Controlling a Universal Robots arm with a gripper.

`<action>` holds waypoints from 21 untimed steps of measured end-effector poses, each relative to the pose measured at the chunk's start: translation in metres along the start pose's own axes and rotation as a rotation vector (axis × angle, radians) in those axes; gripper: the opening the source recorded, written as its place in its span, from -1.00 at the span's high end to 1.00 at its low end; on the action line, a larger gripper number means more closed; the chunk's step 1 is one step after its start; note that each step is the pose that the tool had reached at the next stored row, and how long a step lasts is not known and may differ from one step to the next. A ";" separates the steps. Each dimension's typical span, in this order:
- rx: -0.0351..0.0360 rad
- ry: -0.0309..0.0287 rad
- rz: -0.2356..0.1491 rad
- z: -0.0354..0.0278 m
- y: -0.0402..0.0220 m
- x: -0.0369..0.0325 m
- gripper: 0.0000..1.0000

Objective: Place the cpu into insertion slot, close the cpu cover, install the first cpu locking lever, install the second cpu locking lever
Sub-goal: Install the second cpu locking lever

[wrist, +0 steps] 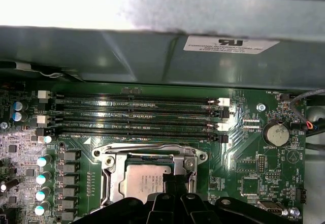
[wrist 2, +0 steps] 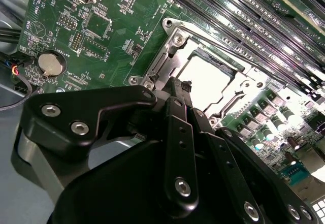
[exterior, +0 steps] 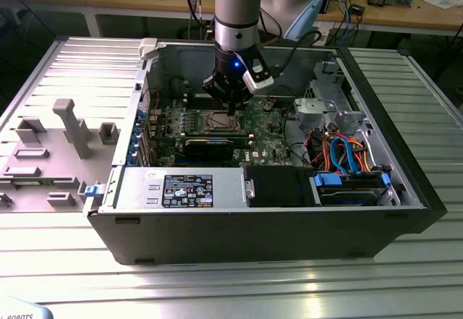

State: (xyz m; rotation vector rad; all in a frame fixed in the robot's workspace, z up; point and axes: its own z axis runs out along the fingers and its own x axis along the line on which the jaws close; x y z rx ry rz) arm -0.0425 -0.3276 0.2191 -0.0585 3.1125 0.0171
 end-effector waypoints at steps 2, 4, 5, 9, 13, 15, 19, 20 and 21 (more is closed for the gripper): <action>0.0000 -0.0001 0.000 0.0000 0.0000 0.0000 0.79; 0.0000 0.0000 0.000 0.0000 0.0000 0.0000 0.79; 0.0000 0.0000 0.000 0.0000 -0.0001 0.0000 0.79; 0.0000 -0.0001 0.000 0.0000 -0.0018 0.0001 0.79; 0.0001 0.0000 0.000 -0.0023 -0.0021 0.0000 0.79; -0.0002 -0.0002 0.000 -0.0027 -0.0020 0.0000 0.79; 0.0000 -0.0001 0.000 -0.0028 -0.0020 0.0000 0.79; 0.0000 -0.0001 0.000 -0.0029 -0.0020 0.0000 0.79; 0.0000 0.0000 0.000 -0.0029 -0.0020 0.0000 0.79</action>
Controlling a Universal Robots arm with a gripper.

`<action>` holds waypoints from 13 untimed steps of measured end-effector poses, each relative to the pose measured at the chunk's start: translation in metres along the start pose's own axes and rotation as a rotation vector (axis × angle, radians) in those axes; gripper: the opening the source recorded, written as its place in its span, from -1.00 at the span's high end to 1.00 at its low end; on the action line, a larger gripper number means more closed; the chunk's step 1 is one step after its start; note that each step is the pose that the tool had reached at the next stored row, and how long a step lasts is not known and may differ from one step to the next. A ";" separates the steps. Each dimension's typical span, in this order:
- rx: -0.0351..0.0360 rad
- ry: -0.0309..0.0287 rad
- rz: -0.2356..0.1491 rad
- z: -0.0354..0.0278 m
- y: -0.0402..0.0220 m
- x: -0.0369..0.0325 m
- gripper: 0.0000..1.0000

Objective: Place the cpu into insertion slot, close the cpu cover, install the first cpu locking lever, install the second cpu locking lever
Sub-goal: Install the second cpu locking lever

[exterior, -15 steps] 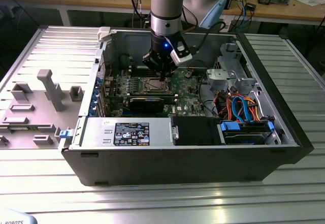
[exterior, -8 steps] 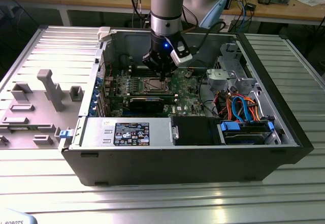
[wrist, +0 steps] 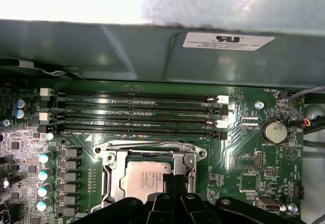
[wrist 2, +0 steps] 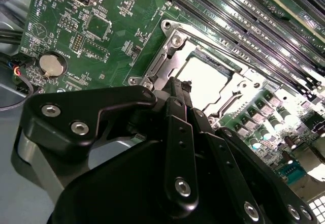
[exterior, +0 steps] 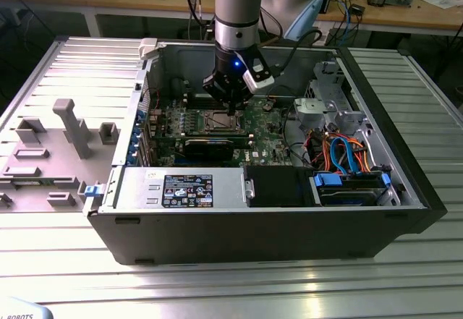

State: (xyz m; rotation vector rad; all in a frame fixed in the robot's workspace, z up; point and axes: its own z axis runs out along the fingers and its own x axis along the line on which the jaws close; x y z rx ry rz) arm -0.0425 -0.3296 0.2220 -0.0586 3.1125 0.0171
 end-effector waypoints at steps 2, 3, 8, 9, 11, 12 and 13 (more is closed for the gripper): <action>0.0005 0.0005 0.000 -0.0009 -0.0001 0.0000 0.79; 0.0003 0.0005 0.000 -0.0022 0.0000 0.0003 0.79; 0.0003 0.0081 0.000 -0.0156 -0.0030 0.0002 0.79; 0.0006 0.0094 0.000 -0.0157 -0.0080 0.0004 0.79; 0.0003 0.0098 0.000 -0.0157 -0.0172 0.0007 0.79; -0.0004 0.0098 0.000 -0.0157 -0.0228 0.0009 0.79; -0.0010 0.0100 0.000 -0.0157 -0.0271 0.0011 0.79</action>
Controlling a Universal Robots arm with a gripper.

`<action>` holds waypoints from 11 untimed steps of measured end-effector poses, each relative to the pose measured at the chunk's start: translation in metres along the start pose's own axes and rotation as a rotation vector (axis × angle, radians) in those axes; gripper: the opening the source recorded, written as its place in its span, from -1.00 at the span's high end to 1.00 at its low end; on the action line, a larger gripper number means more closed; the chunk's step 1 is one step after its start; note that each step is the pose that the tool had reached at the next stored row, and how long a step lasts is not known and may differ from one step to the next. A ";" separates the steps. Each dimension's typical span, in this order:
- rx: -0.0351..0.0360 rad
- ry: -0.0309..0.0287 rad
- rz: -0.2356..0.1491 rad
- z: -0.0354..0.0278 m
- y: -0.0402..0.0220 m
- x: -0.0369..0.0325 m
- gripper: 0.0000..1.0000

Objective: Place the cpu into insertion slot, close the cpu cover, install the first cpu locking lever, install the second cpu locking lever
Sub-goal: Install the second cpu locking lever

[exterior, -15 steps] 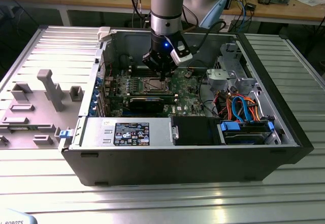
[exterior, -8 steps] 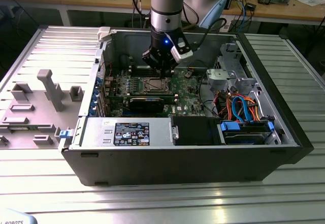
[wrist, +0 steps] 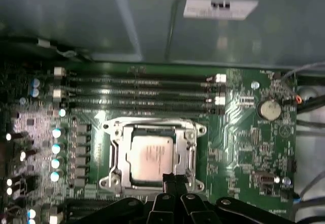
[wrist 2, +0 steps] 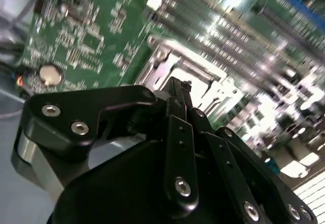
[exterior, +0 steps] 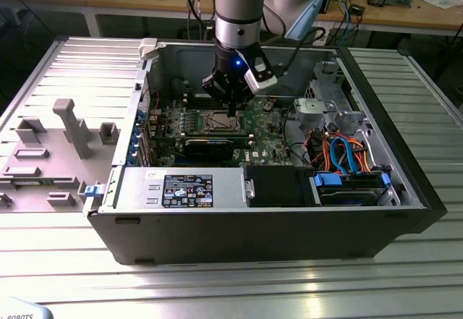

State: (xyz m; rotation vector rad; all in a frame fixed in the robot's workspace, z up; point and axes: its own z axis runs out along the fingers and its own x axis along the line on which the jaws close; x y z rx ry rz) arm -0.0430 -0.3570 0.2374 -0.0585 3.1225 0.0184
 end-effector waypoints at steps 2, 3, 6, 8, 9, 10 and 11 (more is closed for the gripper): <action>-0.0052 0.0014 0.000 -0.0001 -0.0066 0.0002 0.79; -0.0096 0.0026 0.001 -0.0001 -0.0083 0.0003 0.79; -0.0173 0.0232 0.003 -0.0002 -0.0149 0.0005 0.79; -0.0206 0.0360 0.004 -0.0003 -0.0219 0.0008 0.79; -0.0242 0.0377 0.004 -0.0002 -0.0252 0.0009 0.79; -0.0312 0.0390 0.004 -0.0002 -0.0281 0.0012 0.79; -0.0393 0.0393 0.004 -0.0002 -0.0309 0.0016 0.79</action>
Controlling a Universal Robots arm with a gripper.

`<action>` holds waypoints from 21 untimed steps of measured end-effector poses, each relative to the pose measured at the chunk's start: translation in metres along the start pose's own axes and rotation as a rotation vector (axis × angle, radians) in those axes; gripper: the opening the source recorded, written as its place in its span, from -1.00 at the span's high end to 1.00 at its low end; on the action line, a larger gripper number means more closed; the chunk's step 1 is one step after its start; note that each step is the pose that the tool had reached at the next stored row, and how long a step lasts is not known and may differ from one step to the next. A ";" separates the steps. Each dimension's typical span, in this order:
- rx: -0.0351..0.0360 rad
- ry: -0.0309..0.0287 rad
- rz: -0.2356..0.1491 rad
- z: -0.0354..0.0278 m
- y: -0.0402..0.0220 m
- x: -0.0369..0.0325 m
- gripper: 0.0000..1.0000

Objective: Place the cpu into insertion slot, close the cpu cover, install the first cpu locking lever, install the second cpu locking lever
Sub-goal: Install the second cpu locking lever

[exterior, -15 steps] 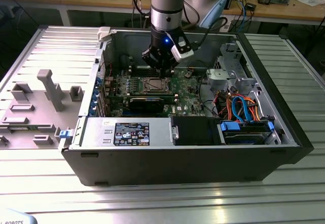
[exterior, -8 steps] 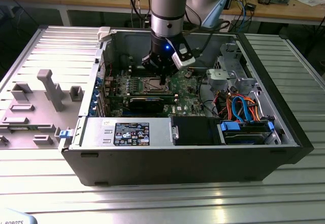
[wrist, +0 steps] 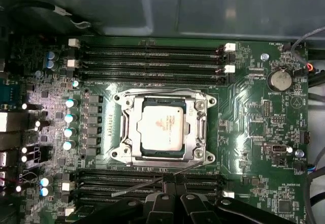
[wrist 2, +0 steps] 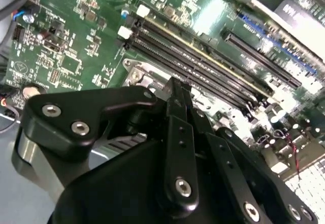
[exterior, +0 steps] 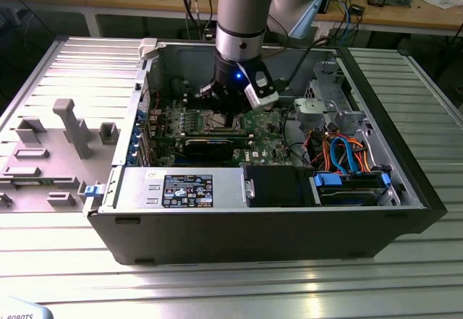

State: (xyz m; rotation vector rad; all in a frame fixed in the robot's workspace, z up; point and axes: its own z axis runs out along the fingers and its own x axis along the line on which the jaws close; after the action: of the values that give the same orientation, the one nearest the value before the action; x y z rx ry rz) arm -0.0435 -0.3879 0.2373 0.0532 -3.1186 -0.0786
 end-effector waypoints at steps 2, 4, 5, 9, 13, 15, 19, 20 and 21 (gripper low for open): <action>-0.0144 0.0013 0.000 -0.0002 -0.0035 0.0008 0.79; -0.0394 0.0057 0.000 -0.0003 -0.0070 0.0032 0.79; -0.0459 0.0064 0.000 -0.0003 -0.0078 0.0049 0.79; -0.0666 0.0085 -0.001 0.0000 -0.0116 0.0117 0.79; -0.0881 0.0082 -0.002 0.0007 -0.0153 0.0195 0.79; -0.0963 0.0082 -0.002 0.0025 -0.0172 0.0237 0.79; -0.1036 0.0095 -0.014 0.0066 -0.0186 0.0300 0.79; -0.1054 0.0101 -0.020 0.0074 -0.0192 0.0308 0.79; -0.1073 0.0106 -0.026 0.0085 -0.0205 0.0313 0.79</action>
State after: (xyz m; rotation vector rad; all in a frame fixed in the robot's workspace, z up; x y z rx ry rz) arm -0.0742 -0.4090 0.2284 0.0914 -3.0973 -0.2450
